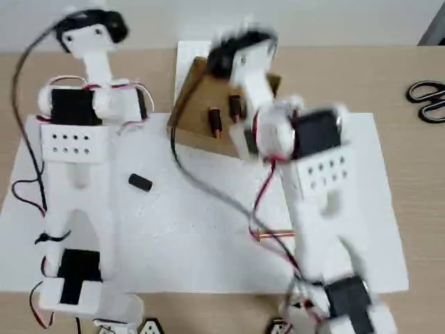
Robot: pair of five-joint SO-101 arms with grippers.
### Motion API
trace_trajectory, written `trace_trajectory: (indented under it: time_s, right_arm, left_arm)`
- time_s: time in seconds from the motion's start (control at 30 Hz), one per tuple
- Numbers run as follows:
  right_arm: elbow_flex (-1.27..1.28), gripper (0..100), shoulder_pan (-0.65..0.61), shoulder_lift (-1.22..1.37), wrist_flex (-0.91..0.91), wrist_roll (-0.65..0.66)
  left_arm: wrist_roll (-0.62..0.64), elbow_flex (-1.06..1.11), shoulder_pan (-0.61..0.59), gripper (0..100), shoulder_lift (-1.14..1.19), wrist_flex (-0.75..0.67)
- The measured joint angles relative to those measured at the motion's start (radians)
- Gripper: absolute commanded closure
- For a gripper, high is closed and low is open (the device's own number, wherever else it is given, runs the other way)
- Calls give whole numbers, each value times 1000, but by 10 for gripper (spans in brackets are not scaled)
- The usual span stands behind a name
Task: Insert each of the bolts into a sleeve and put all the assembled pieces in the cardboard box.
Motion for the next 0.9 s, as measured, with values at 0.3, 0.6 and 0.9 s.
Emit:
trace_trajectory:
  time_s: [0.3, 0.6, 0.9]
  right_arm:
    - [598, 702, 2, -288, -12, 419]
    - [766, 703, 49, -293, -14, 922]
    - [786, 703, 83, -310, -52, 1069]
  left_arm:
    - [-138, 385, -28, 994, -206, -11]
    - [-138, 694, -163, 994, -537, -63]
    - [-137, 859, -155, 994, -779, -106]
